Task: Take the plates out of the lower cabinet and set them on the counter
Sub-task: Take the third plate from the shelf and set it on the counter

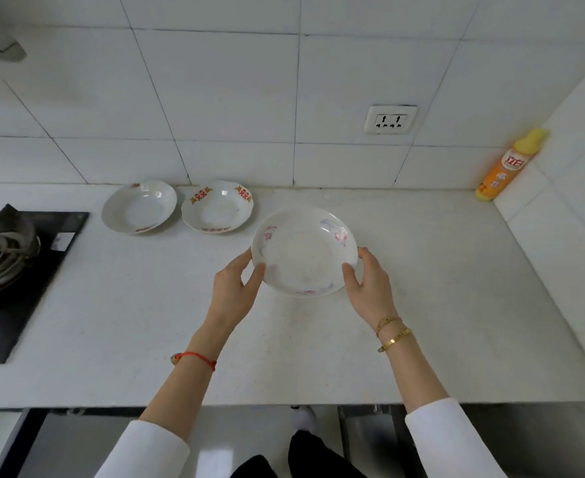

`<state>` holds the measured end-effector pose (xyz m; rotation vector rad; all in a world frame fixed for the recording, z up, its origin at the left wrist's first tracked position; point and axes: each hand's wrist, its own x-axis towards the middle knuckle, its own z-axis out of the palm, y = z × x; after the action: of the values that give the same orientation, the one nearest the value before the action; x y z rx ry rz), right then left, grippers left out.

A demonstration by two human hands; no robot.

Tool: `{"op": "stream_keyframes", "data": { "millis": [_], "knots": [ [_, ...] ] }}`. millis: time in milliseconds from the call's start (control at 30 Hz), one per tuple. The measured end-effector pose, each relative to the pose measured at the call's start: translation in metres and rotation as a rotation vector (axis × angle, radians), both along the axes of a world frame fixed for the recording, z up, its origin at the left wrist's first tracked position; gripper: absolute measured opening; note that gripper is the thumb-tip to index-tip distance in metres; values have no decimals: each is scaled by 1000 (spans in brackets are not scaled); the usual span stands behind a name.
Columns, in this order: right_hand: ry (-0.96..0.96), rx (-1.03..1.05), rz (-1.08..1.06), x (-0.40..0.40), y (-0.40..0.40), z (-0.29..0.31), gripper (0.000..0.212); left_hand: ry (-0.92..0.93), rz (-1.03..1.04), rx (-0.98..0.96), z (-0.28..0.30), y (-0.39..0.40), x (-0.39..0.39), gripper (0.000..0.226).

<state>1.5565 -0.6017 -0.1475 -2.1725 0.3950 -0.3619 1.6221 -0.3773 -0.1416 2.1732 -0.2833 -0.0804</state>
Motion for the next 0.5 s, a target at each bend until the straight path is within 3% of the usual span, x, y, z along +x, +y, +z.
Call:
{"op": "stream_keyframes", "data": {
  "millis": [500],
  "knots": [
    [112, 0, 109, 172, -60, -31, 29, 60, 30, -45, -44, -57, 148, 41]
  ]
}}
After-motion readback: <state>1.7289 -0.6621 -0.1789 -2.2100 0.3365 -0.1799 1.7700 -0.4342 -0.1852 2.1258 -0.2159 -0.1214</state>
